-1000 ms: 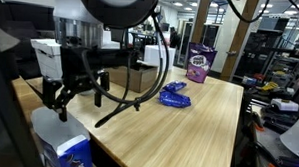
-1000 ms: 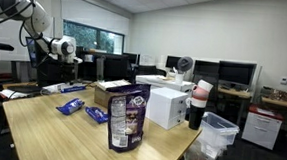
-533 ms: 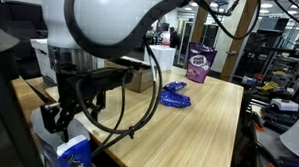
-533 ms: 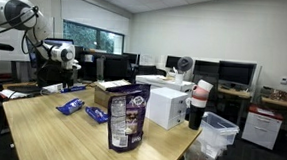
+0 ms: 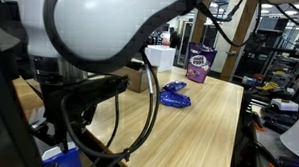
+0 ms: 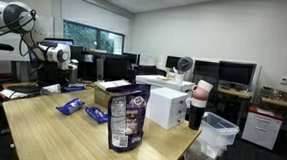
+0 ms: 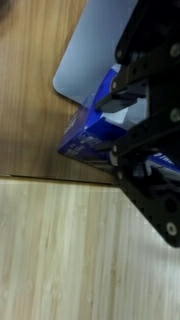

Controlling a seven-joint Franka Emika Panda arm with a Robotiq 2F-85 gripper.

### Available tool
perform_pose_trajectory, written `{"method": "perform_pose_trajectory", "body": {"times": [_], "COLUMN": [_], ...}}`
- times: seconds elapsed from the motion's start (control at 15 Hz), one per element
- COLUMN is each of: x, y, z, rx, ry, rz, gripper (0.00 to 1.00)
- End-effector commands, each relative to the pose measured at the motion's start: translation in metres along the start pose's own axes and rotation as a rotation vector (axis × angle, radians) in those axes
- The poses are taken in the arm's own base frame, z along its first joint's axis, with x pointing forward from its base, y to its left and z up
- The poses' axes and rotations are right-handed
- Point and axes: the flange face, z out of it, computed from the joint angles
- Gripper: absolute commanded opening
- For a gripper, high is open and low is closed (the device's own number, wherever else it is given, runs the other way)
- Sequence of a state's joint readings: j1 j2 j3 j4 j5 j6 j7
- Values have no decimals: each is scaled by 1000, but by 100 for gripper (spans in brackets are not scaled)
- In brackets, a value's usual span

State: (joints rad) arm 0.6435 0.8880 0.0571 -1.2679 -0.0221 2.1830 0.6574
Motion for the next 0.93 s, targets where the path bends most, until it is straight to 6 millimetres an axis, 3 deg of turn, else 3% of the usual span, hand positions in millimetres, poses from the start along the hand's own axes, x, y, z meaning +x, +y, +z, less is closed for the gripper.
{"method": "perform_pose_trajectory", "body": {"times": [0.0,0.33,0.6,0.87], "x": [0,1,-1,-2], "y": [-1,1,0,-4], "z": [-7,-6,-8,-27], "rx": [-40,-63,-73,-58], "ry": [13,14,9,21], "rz": [29,52,65,56], "gripper": [9,4,8,7]}}
